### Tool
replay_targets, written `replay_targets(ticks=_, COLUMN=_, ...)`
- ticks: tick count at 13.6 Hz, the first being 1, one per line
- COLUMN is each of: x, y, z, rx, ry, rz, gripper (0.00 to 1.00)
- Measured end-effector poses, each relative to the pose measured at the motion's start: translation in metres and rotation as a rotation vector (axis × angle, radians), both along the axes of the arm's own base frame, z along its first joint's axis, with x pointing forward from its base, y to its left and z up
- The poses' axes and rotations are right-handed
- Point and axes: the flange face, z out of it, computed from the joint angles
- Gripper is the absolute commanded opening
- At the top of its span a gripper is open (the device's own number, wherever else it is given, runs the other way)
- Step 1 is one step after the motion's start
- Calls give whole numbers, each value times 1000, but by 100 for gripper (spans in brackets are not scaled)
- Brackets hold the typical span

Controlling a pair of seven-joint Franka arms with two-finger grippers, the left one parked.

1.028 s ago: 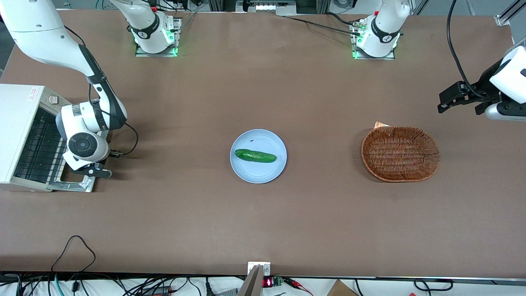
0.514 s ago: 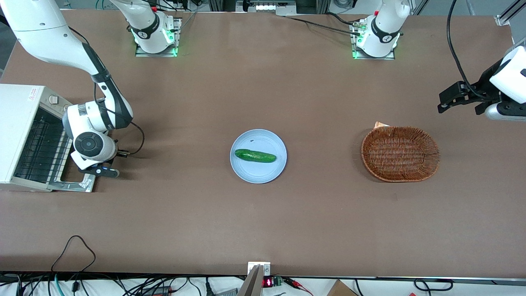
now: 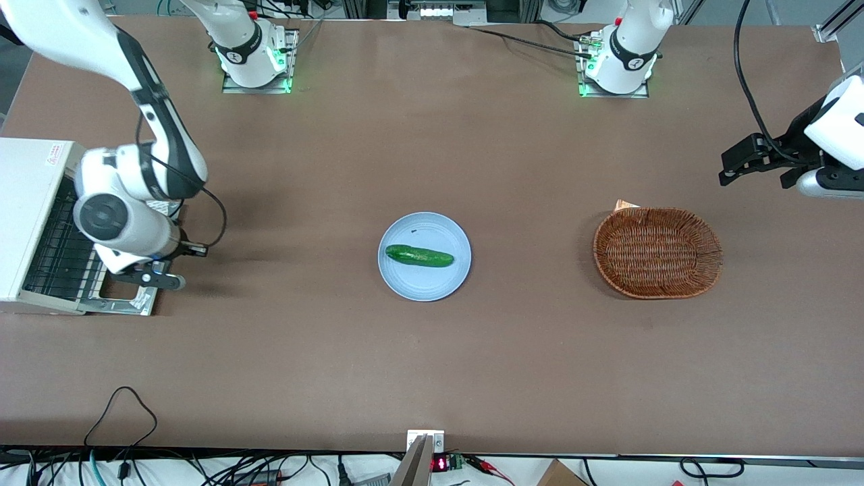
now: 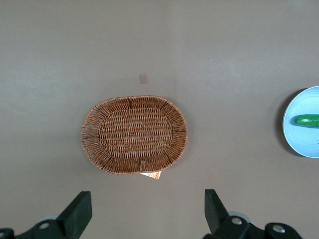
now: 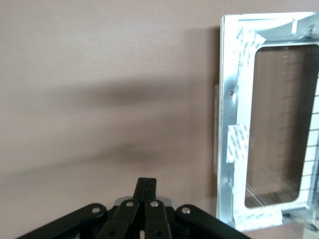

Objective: Open oven door with right arm only

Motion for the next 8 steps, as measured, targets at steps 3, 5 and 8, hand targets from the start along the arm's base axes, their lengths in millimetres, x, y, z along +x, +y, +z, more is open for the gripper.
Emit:
replay_targets(ticks=3, x=-10, y=-2, z=70, rx=115, ry=-22, rz=12, gripper=0)
replay_targets(ticks=5, x=-19, y=-1, z=113, rx=144, ry=-51, rz=9, gripper=2)
replay_targets(ticks=8, x=-32, y=3, z=167, rx=148, ry=-64, rz=22, gripper=13)
